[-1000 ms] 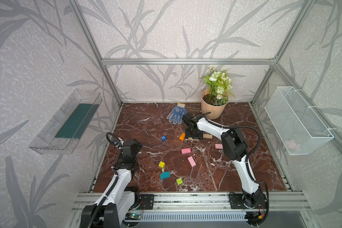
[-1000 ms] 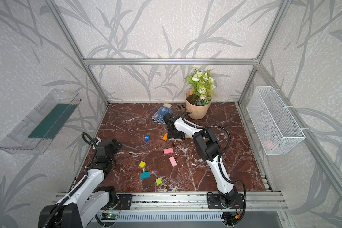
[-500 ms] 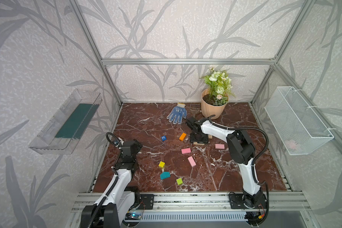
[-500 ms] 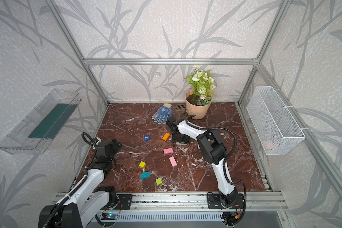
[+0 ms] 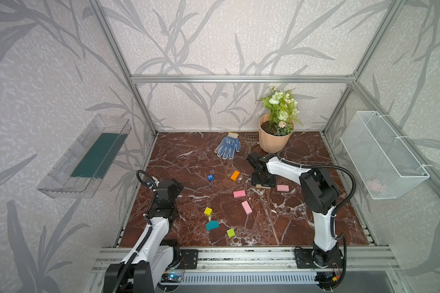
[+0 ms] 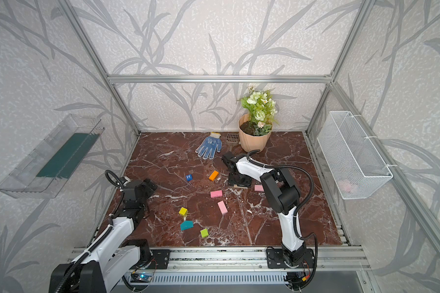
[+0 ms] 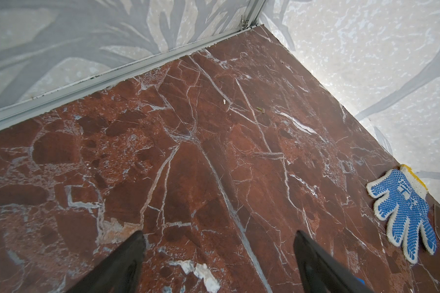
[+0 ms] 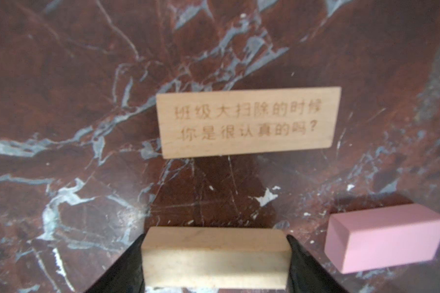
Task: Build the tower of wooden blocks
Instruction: 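Lift the plain wooden bar and move it over the text-printed bar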
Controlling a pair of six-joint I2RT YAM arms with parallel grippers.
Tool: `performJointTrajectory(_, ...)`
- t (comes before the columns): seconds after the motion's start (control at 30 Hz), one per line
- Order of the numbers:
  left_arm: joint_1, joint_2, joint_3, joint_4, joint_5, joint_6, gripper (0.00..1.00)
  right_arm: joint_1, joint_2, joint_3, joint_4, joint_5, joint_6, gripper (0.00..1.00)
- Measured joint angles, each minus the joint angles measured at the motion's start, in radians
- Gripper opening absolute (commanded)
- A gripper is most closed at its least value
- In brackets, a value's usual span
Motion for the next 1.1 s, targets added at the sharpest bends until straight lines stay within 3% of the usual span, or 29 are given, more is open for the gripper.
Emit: performJointTrajectory(1.1, 0.000, 0.000, 0.000, 0.000, 0.000, 0.000, 0.93, -0.093, -0.013, -0.031, 0.077, -0.037, -0.070, 0.65)
